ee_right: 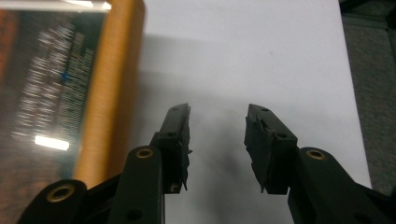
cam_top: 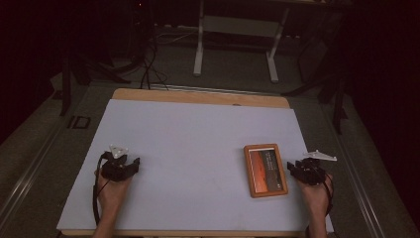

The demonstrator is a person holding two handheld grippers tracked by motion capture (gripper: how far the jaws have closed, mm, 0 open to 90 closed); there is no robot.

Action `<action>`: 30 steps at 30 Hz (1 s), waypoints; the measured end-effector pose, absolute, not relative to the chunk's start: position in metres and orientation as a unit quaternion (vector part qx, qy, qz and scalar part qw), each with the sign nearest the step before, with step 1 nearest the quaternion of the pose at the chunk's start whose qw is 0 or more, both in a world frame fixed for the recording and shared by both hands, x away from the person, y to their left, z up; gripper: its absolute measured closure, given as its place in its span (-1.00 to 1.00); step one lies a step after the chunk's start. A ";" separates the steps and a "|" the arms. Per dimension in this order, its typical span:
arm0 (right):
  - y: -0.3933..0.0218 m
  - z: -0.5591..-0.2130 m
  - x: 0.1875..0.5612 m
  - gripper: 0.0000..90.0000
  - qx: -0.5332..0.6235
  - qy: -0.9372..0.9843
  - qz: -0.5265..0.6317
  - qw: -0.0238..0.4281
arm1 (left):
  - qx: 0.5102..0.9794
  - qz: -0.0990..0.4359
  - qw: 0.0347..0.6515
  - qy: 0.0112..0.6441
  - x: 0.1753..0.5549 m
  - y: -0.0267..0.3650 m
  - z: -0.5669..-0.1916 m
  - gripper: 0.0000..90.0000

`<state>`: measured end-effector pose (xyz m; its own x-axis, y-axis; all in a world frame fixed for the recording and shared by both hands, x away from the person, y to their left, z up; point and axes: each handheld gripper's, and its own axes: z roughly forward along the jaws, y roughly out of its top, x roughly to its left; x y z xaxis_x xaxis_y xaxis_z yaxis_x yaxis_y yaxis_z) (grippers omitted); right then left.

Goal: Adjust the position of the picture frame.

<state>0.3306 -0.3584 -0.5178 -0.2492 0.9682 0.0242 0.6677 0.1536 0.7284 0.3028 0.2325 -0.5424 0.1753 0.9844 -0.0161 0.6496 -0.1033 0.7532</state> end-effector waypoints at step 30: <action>-0.323 -0.493 0.320 0.86 0.466 0.776 0.367 0.216 | 0.743 0.224 0.363 0.515 0.294 0.217 -0.529 0.27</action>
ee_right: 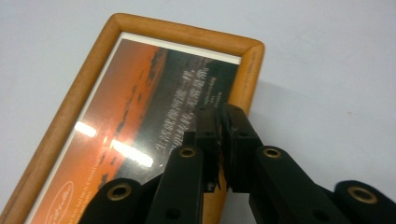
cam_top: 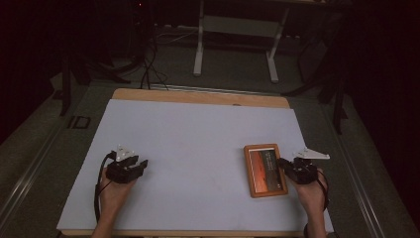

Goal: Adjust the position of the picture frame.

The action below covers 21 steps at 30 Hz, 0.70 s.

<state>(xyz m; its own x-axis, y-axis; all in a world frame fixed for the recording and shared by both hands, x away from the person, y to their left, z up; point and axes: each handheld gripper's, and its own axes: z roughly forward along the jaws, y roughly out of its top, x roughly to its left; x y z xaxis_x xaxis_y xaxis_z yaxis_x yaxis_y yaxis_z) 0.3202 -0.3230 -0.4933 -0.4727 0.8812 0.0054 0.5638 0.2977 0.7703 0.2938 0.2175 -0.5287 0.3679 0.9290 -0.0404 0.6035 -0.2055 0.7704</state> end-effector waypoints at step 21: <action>-0.327 -0.502 0.327 -0.13 0.476 0.774 0.379 0.177 | 0.770 0.158 0.418 0.455 0.282 0.177 -0.519 0.17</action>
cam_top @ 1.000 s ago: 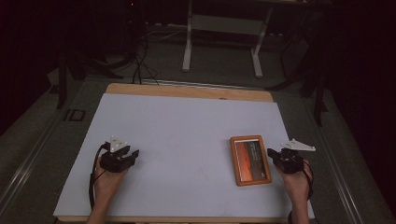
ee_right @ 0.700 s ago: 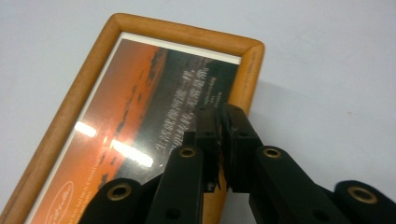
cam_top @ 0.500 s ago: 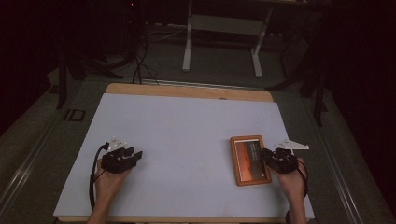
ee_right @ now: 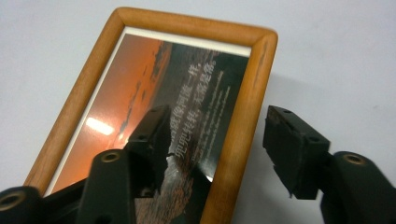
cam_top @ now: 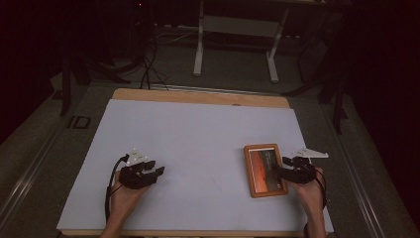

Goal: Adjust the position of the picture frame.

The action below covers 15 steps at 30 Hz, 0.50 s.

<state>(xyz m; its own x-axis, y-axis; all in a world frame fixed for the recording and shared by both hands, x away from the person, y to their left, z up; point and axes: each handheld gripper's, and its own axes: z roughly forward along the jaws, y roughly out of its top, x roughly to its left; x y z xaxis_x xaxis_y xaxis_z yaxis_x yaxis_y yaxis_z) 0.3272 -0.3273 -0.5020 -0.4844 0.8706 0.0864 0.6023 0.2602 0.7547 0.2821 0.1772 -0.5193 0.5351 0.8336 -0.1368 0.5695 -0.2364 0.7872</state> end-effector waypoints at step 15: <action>-0.329 -0.508 0.329 -0.20 0.478 0.773 0.391 0.146 | 0.783 0.130 0.433 0.427 0.290 0.146 -0.511 0.12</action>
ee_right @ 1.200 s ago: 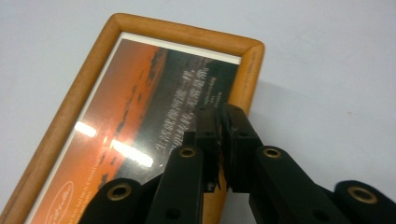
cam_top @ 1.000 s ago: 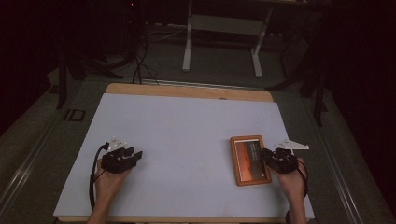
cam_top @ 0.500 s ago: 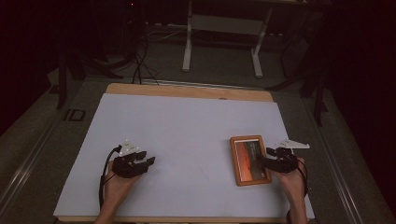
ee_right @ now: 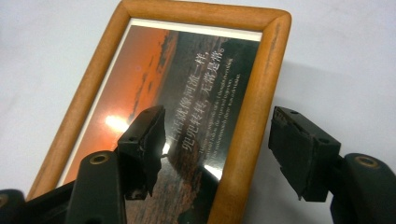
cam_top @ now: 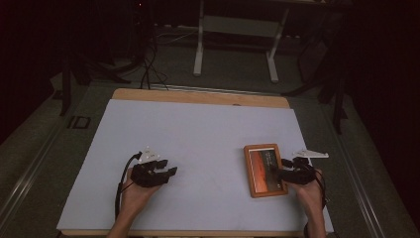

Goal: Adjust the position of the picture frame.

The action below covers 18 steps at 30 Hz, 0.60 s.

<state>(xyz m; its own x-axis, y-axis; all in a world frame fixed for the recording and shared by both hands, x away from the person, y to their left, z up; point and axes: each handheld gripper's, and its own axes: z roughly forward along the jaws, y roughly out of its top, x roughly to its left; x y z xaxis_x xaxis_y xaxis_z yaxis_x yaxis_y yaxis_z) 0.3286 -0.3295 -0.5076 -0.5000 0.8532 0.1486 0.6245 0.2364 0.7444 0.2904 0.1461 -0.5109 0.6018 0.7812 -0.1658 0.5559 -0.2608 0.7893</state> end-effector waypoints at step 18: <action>-0.330 -0.504 0.327 -0.09 0.473 0.775 0.389 0.154 | 0.807 0.077 0.448 0.377 0.327 0.082 -0.501 0.09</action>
<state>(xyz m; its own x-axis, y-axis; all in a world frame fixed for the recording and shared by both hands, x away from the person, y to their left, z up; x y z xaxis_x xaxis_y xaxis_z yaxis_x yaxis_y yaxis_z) 0.3268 -0.3301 -0.5045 -0.5054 0.8531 0.1294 0.6132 0.2496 0.7495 0.3269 0.0815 -0.5010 0.7036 0.6776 -0.2137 0.5395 -0.3138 0.7813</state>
